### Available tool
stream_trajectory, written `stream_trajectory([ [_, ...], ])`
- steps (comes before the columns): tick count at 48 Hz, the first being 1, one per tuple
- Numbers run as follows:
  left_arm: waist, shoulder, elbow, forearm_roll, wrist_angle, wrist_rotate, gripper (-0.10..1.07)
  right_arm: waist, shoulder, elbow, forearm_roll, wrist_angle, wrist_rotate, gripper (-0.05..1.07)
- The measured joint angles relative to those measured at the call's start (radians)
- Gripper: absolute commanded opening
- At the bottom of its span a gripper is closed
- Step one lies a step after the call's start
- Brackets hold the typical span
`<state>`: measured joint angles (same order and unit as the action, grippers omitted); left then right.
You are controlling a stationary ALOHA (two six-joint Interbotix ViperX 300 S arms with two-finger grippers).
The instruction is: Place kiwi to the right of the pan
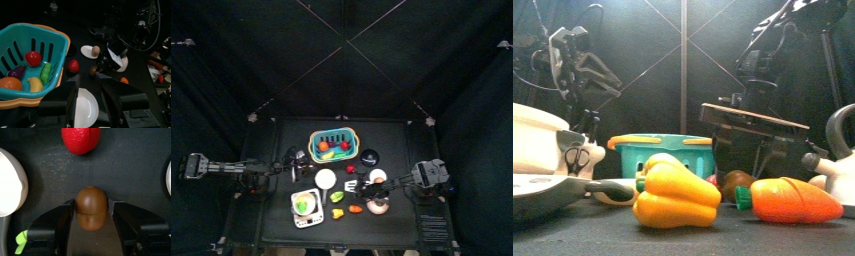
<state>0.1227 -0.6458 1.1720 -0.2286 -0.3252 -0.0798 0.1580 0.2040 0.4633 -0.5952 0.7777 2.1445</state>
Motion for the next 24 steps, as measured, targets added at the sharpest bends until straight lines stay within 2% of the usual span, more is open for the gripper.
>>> stream_trajectory([
  [24,0.002,0.000,0.002,0.000,0.005,0.002,0.74,-0.002,-0.002,0.000,-0.009,0.015,-0.005,0.96],
])
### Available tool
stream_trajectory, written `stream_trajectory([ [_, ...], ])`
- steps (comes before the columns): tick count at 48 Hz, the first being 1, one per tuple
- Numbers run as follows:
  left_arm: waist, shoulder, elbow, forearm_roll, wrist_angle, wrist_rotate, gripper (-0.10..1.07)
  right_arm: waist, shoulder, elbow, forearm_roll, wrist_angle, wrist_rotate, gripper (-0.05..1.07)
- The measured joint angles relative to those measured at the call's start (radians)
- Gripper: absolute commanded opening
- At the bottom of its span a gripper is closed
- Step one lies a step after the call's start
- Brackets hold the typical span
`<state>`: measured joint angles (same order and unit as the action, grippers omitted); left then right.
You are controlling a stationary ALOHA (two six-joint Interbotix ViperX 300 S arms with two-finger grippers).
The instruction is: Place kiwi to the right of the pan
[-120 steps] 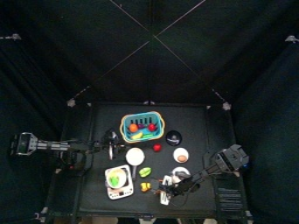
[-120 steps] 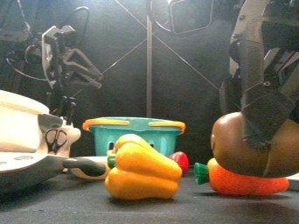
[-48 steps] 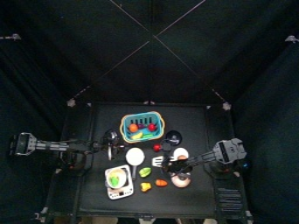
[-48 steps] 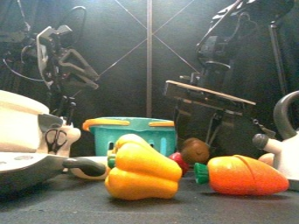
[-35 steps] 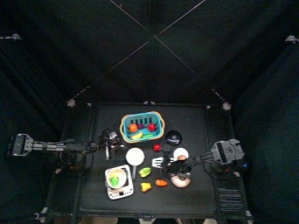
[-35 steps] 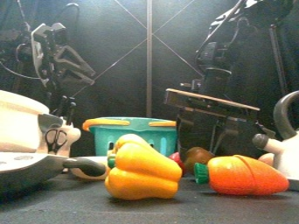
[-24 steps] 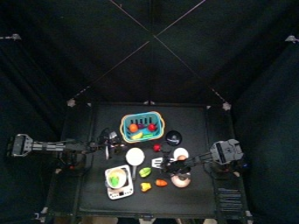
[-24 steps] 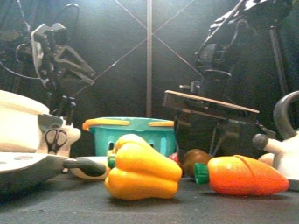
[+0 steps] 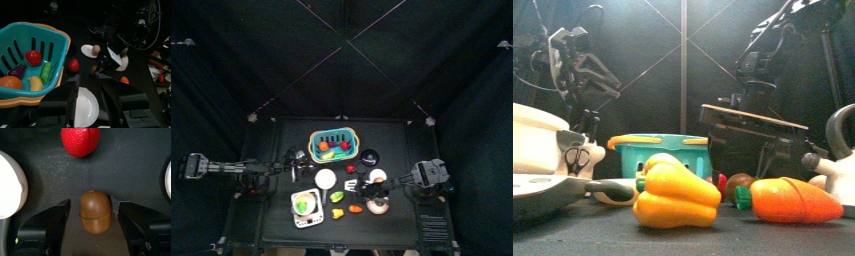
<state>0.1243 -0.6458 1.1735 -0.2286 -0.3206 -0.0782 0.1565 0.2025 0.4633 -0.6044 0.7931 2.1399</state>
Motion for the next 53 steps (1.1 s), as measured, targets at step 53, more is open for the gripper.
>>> stream_trajectory([
  [53,0.003,-0.029,0.008,0.008,0.012,0.002,0.74,-0.005,-0.121,0.011,-0.215,0.064,-0.008,0.96],
])
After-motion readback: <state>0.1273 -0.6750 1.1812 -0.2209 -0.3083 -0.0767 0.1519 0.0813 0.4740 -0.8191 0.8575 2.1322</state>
